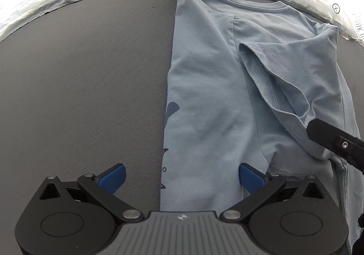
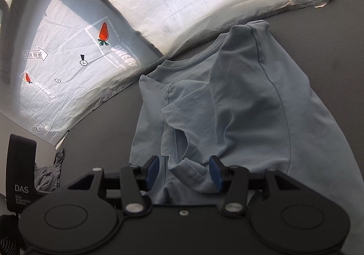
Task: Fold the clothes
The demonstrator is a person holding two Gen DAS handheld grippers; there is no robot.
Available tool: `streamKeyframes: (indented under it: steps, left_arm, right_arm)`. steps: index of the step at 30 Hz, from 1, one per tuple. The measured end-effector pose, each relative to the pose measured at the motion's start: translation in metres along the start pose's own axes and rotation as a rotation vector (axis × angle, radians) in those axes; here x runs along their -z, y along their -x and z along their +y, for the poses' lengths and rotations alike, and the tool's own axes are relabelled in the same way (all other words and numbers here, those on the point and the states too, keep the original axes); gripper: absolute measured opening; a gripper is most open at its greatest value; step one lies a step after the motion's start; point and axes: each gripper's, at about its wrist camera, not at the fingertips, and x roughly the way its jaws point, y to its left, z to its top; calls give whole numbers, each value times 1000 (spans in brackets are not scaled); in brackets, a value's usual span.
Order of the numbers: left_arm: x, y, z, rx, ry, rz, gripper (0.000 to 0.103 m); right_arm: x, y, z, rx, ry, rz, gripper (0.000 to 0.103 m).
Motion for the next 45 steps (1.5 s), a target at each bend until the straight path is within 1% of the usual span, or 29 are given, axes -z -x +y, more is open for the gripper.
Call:
streamKeyframes:
  steps: [2, 7, 9, 10, 12, 13, 14, 15, 21, 24, 27, 29, 30, 32, 33, 36, 38, 42, 44, 45]
  left_arm:
    - [4, 2, -2, -7, -19, 1, 103]
    - [16, 5, 0, 1, -32, 14, 103]
    - [20, 3, 3, 1, -21, 28, 103]
    - [22, 1, 5, 3, -13, 35, 103]
    - [25, -1, 8, 7, 2, 48, 103]
    - [26, -2, 10, 10, 8, 50, 103]
    - [26, -2, 11, 12, 12, 50, 103]
    - [26, -2, 12, 14, 14, 51, 103]
    - [25, -1, 12, 8, 0, 45, 103]
    - [26, -1, 14, 13, 5, 47, 103]
    - [27, -1, 14, 19, 8, 47, 103]
    - [27, -1, 15, 22, 9, 47, 103]
    - [27, -1, 15, 23, 9, 47, 103]
    - [27, -1, 17, 25, 11, 48, 103]
    - [28, -2, 17, 27, 13, 49, 103]
    - [28, -3, 19, 30, 18, 52, 103]
    - [28, -3, 21, 32, 24, 55, 103]
    - [29, -5, 22, 33, 31, 59, 103]
    - [28, -6, 21, 27, 27, 59, 103]
    - [28, -6, 21, 25, 23, 58, 103]
  right_arm:
    - [4, 0, 7, 22, 56, 8, 50]
    - [4, -16, 19, 85, 113, 34, 50]
    - [4, -18, 21, 105, 124, 38, 46]
    - [3, -18, 21, 108, 119, 39, 40]
    - [1, -18, 20, 113, 109, 40, 35]
    - [0, -16, 18, 108, 95, 37, 29]
    - [-1, -15, 16, 104, 80, 35, 26]
    - [-2, -15, 13, 98, 60, 34, 25]
    - [-9, -7, -7, 13, -162, -6, 18]
    - [-15, 2, -19, -104, -337, -58, 17]
    - [-18, 2, -32, -275, -539, -85, 14]
    - [-15, -4, -40, -408, -691, -99, 13]
    - [-12, -10, -42, -436, -739, -97, 13]
    - [-8, -21, -44, -421, -767, -79, 14]
    - [-5, -29, -44, -381, -762, -51, 14]
    - [7, -49, -44, -333, -783, 26, 17]
    - [12, -53, -42, -315, -783, 35, 17]
    - [-2, -40, -30, -343, -687, -27, 14]
    - [-8, -42, -28, -374, -703, -26, 13]
    - [-9, -46, -26, -376, -707, -13, 13]
